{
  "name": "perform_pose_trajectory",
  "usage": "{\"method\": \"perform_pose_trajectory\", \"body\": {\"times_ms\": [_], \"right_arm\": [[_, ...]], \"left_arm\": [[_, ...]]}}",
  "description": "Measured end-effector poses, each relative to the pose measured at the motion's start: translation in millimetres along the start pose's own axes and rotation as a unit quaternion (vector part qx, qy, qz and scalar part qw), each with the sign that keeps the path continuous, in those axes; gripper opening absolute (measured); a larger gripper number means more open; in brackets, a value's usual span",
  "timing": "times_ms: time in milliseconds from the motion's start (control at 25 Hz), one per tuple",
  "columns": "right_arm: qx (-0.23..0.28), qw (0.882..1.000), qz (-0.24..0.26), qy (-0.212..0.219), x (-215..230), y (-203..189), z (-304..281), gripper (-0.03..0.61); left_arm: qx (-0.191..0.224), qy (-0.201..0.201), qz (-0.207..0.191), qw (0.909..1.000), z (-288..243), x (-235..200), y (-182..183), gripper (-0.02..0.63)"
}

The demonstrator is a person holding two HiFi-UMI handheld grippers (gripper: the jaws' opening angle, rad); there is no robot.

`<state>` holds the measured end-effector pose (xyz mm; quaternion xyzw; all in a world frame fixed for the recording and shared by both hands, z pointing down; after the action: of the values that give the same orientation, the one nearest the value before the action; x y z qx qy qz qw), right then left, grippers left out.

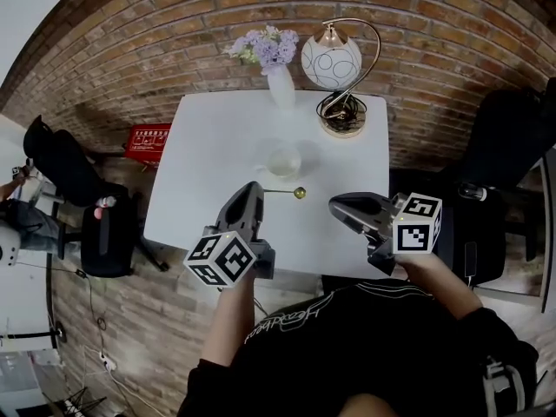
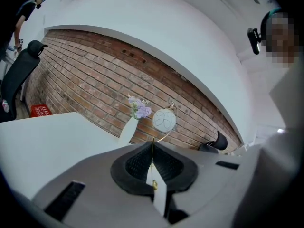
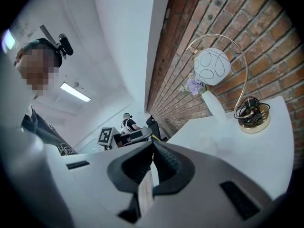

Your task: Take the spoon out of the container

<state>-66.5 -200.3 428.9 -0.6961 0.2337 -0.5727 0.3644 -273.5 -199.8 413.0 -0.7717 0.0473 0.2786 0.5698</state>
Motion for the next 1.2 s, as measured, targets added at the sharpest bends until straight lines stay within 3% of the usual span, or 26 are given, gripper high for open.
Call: {"method": "perform_pose_trajectory", "body": {"times_ms": [560, 1200], "right_arm": [[0.026, 0.999, 0.040, 0.016, -58, -19, 20, -0.003], [0.023, 0.999, 0.048, 0.008, -80, -48, 32, -0.003]], "left_arm": [[-0.027, -0.037, -0.005, 0.9990, 80, 65, -33, 0.006], [-0.029, -0.049, 0.003, 0.9984, 123, 79, -54, 0.006]]}}
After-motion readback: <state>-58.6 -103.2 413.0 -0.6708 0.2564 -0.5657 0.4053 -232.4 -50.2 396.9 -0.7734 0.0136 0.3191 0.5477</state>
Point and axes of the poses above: the fingertips, and each gripper's own axes: z backward along the fingers, x to its right, y out of its top, the point moved 5 cm from there along z, backward along the fingers, and after that the axes turned 1 degree about x, right-handed, at the moved point
